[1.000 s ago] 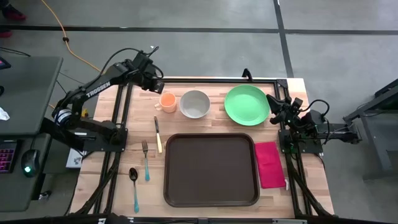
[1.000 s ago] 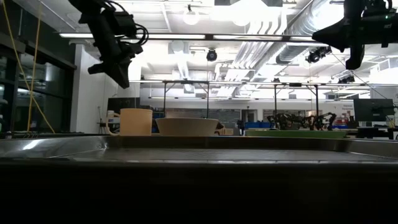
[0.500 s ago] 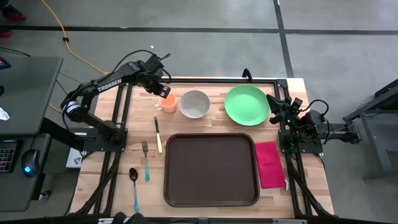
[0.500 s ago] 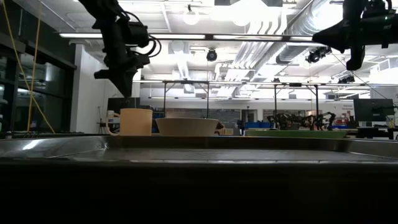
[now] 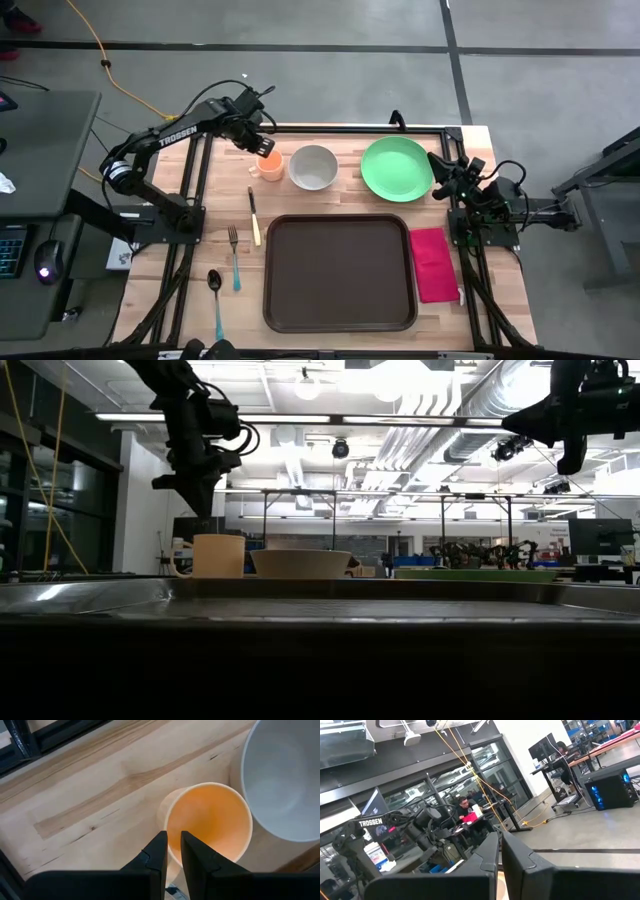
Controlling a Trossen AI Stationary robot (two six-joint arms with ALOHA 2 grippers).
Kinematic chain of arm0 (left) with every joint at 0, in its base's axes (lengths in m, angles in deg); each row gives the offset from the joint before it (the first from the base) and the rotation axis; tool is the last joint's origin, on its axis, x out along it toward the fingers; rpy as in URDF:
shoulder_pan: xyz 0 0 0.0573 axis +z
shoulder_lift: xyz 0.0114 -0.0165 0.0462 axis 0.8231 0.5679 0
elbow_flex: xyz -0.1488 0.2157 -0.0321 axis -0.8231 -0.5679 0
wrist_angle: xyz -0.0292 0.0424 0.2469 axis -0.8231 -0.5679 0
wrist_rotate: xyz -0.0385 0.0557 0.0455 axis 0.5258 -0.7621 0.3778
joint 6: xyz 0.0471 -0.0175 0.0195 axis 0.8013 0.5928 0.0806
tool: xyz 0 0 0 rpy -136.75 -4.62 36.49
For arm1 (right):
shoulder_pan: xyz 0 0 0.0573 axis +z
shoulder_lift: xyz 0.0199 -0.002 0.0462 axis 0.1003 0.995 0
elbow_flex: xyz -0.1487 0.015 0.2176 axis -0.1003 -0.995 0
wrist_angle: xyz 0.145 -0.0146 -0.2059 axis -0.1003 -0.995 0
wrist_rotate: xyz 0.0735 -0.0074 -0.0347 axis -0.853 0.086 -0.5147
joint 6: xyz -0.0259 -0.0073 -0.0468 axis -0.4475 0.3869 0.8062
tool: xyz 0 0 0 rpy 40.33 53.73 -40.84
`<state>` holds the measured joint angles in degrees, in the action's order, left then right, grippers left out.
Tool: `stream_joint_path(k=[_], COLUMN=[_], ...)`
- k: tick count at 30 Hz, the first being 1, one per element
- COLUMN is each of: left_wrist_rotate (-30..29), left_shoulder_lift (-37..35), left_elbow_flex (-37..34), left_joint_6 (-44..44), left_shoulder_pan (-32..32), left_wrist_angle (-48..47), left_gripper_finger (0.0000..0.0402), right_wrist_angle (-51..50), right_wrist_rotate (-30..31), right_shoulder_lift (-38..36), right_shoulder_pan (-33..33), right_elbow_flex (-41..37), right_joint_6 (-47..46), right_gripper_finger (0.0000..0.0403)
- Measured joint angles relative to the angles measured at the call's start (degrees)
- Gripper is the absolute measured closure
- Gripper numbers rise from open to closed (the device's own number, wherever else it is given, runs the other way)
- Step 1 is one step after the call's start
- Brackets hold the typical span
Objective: Set up tray
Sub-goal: Put the peach mug on the black tray
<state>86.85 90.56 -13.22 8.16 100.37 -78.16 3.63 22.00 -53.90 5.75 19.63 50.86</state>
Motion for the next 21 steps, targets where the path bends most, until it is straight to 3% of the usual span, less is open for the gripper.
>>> stream_joint_path(k=[21], left_wrist_rotate=[0.6], left_shoulder_lift=[0.0], left_elbow_flex=[0.0], left_joint_6=[1.0], left_shoulder_pan=[0.0], left_wrist_angle=[0.0], left_gripper_finger=[0.0316], right_wrist_angle=[0.0], right_wrist_rotate=[0.0], right_shoulder_lift=[0.0], right_shoulder_pan=[0.0], right_elbow_flex=[0.0], right_joint_6=[1.5], right_gripper_finger=[0.0402])
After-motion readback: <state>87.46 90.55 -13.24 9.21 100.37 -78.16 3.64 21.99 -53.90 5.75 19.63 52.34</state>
